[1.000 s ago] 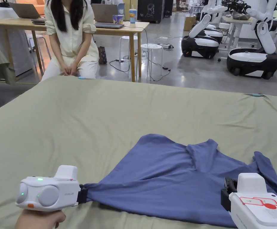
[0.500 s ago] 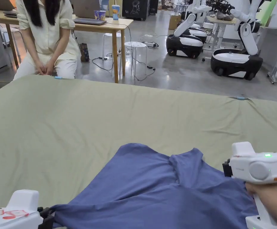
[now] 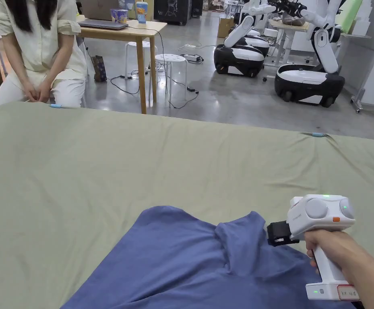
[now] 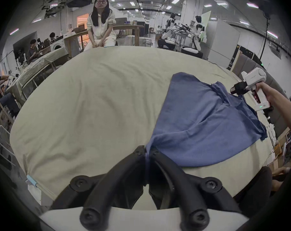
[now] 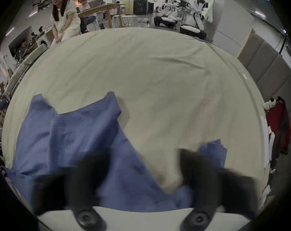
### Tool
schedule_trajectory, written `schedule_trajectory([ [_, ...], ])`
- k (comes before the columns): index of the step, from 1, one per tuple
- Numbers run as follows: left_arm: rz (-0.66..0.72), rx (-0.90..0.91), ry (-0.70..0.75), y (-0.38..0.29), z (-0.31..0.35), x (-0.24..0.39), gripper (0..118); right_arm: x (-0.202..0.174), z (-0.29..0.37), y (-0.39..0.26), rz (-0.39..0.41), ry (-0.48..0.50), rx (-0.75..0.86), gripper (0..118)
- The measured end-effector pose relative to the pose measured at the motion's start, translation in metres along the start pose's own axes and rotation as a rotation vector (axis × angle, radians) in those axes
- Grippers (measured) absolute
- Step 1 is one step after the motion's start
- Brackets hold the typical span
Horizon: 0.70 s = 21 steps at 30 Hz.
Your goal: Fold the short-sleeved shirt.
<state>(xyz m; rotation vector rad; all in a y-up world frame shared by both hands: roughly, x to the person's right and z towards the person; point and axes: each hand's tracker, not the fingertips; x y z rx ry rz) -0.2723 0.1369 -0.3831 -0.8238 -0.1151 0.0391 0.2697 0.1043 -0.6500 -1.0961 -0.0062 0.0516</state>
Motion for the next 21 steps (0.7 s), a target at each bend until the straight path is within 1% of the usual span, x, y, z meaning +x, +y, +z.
schedule_trajectory([
  [1,-0.003,-0.001,0.000,0.001,0.000,0.001,1,0.001,0.000,-0.003,-0.003,0.013,0.006,118],
  [2,-0.004,-0.002,0.000,0.001,0.001,0.002,1,-0.003,0.005,-0.004,-0.010,0.015,0.011,115],
  [5,-0.008,-0.002,0.003,0.003,0.001,0.005,1,-0.005,0.004,-0.009,-0.006,-0.007,0.018,98],
  [6,-0.007,-0.001,0.004,0.003,0.000,0.006,1,-0.005,-0.001,-0.007,-0.009,-0.032,0.025,87],
  [7,-0.007,-0.002,0.002,0.004,0.000,0.007,1,-0.004,-0.002,-0.009,-0.009,-0.028,0.020,63],
  [8,-0.007,-0.003,0.004,0.003,-0.001,0.006,1,-0.004,-0.002,-0.011,-0.016,-0.013,-0.002,25],
  [9,-0.010,-0.004,0.009,0.003,-0.002,0.006,1,-0.005,-0.004,-0.015,-0.022,-0.002,-0.024,16],
  [10,-0.011,-0.006,0.010,0.003,-0.002,0.006,1,-0.004,-0.009,-0.014,-0.024,0.001,-0.026,15],
  [11,-0.009,-0.006,0.010,0.003,-0.002,0.006,1,-0.006,-0.009,-0.016,-0.018,-0.001,-0.022,12],
  [12,-0.006,-0.007,0.010,0.002,-0.003,0.005,1,-0.008,-0.008,-0.018,-0.009,-0.010,-0.017,2],
  [13,-0.006,-0.008,0.010,0.002,-0.004,0.004,1,-0.008,-0.007,-0.018,-0.009,-0.006,-0.019,0],
  [14,-0.004,-0.009,0.013,0.002,-0.004,0.004,1,-0.008,-0.003,-0.019,-0.024,0.020,-0.018,0],
  [15,-0.004,-0.009,0.014,0.002,-0.004,0.004,1,-0.009,0.002,-0.021,-0.025,0.018,-0.008,0],
  [17,-0.004,-0.011,0.014,0.001,-0.006,0.002,1,-0.011,0.014,-0.023,-0.006,0.019,0.018,0],
  [19,-0.003,-0.006,0.013,0.003,-0.007,0.003,1,-0.007,0.021,-0.019,-0.021,0.018,0.099,0],
  [21,-0.006,0.006,0.015,0.006,-0.008,0.003,1,-0.006,0.047,-0.022,-0.042,0.052,0.166,0],
])
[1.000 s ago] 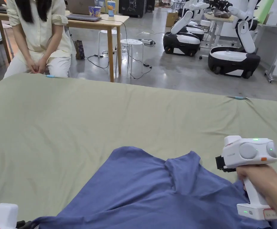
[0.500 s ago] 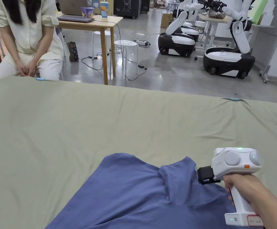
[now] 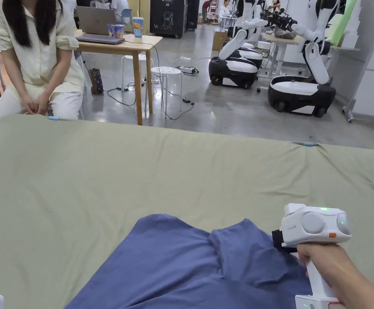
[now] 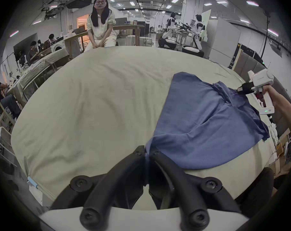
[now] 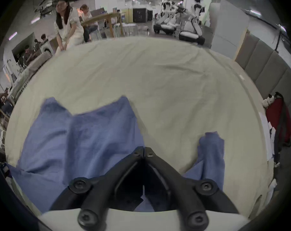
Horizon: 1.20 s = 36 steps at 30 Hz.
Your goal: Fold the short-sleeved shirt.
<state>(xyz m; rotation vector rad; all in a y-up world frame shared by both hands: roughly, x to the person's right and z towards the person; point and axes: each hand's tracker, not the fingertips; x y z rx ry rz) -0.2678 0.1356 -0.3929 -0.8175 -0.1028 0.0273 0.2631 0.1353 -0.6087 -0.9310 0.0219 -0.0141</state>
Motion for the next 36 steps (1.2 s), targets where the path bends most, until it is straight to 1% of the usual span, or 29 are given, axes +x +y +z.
schedule_trajectory([
  [1,-0.001,0.005,-0.001,0.002,-0.001,0.000,1,0.001,0.007,0.001,0.000,0.011,0.021,0],
  [4,0.001,0.033,0.003,0.011,-0.001,0.002,1,-0.002,0.045,-0.002,0.037,-0.010,0.122,0],
  [6,-0.012,0.053,0.004,0.021,-0.002,0.006,1,-0.008,0.081,-0.011,0.053,-0.014,0.187,0],
  [7,-0.024,0.061,0.006,0.025,-0.001,0.009,1,-0.009,0.092,-0.013,0.068,-0.033,0.215,0],
  [9,-0.043,0.087,0.009,0.039,0.000,0.015,1,-0.016,0.122,-0.021,0.125,-0.084,0.304,0],
  [11,-0.046,0.122,0.015,0.054,0.001,0.020,1,-0.020,0.143,-0.027,0.166,-0.124,0.374,0],
  [13,-0.053,0.179,0.026,0.075,0.004,0.025,1,-0.022,0.161,-0.030,0.177,-0.166,0.455,0],
  [15,-0.061,0.243,0.034,0.099,0.009,0.033,0,-0.023,0.181,-0.029,0.176,-0.207,0.547,0],
  [20,-0.110,0.387,0.088,0.159,0.027,0.053,0,-0.017,0.221,-0.006,0.177,-0.281,0.677,0],
  [22,-0.123,0.414,0.108,0.184,0.035,0.058,0,-0.015,0.239,0.008,0.185,-0.293,0.690,0],
  [25,-0.131,0.466,0.135,0.223,0.044,0.063,0,-0.006,0.259,0.033,0.176,-0.295,0.721,0],
  [27,-0.151,0.510,0.169,0.251,0.051,0.067,0,-0.002,0.274,0.053,0.173,-0.319,0.761,0],
  [30,-0.176,0.571,0.218,0.287,0.059,0.072,0,-0.003,0.303,0.077,0.153,-0.329,0.805,0],
  [34,-0.162,0.613,0.267,0.336,0.067,0.072,0,0.008,0.313,0.119,0.124,-0.349,0.843,0],
  [36,-0.147,0.636,0.284,0.365,0.068,0.066,0,0.010,0.318,0.140,0.123,-0.365,0.856,0],
])
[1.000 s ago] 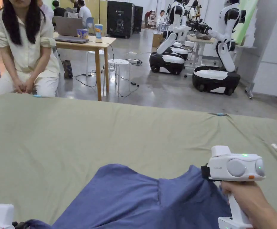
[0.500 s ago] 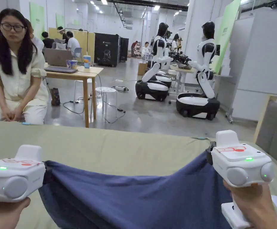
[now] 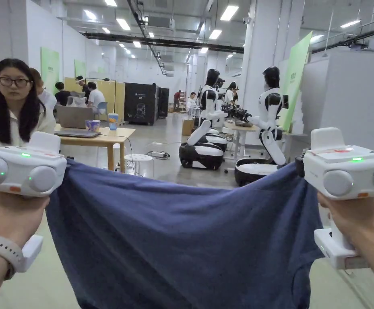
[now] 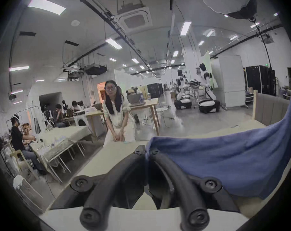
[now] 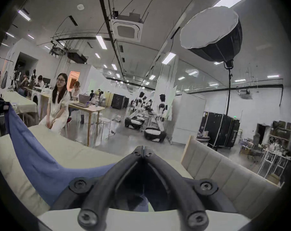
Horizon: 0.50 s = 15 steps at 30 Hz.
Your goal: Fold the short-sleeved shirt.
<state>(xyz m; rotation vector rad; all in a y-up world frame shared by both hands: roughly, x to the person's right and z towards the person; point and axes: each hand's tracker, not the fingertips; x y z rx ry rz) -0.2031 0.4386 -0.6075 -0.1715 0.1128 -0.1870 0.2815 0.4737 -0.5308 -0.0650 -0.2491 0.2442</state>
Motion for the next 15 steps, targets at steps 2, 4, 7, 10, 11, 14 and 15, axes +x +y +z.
schedule_trajectory([
  [2,-0.014,0.028,0.027,0.021,-0.009,-0.004,0,0.003,-0.009,0.015,-0.004,-0.011,0.013,0],
  [4,-0.027,0.055,0.052,0.041,-0.021,-0.009,0,0.007,-0.018,0.028,-0.013,-0.020,0.025,0],
  [7,-0.013,0.093,0.068,0.072,-0.028,-0.018,0,0.008,-0.023,0.049,-0.026,-0.032,0.058,0],
  [10,-0.011,0.122,0.083,0.094,-0.030,-0.025,0,0.009,-0.030,0.069,-0.034,-0.032,0.086,0],
  [11,-0.021,0.135,0.094,0.098,-0.029,-0.025,0,0.008,-0.031,0.075,-0.034,-0.033,0.101,0],
  [14,-0.012,0.148,0.095,0.106,-0.033,-0.029,0,0.005,-0.036,0.088,-0.042,-0.031,0.123,0],
  [15,-0.008,0.149,0.095,0.105,-0.034,-0.029,0,0.004,-0.038,0.089,-0.044,-0.029,0.126,0],
])
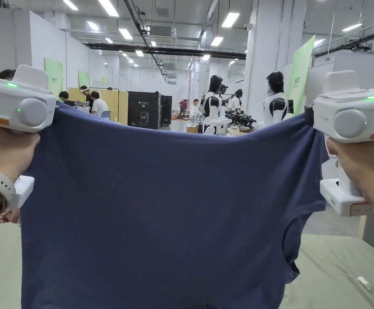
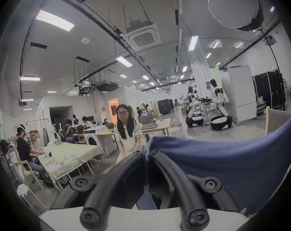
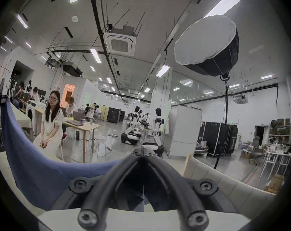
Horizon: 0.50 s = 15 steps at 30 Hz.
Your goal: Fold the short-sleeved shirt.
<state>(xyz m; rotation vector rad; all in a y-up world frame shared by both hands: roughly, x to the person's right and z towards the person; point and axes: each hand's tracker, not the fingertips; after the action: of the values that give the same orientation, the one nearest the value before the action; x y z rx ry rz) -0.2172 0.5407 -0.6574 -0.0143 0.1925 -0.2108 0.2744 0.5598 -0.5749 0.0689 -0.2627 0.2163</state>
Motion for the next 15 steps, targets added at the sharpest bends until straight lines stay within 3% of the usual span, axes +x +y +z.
schedule_trajectory([
  [4,-0.006,-0.012,0.000,-0.015,-0.004,0.005,0,-0.008,0.000,-0.010,0.002,0.002,-0.003,0],
  [15,0.025,-0.174,-0.042,-0.142,0.014,0.020,0,-0.020,0.014,-0.130,-0.053,0.026,-0.142,0],
])
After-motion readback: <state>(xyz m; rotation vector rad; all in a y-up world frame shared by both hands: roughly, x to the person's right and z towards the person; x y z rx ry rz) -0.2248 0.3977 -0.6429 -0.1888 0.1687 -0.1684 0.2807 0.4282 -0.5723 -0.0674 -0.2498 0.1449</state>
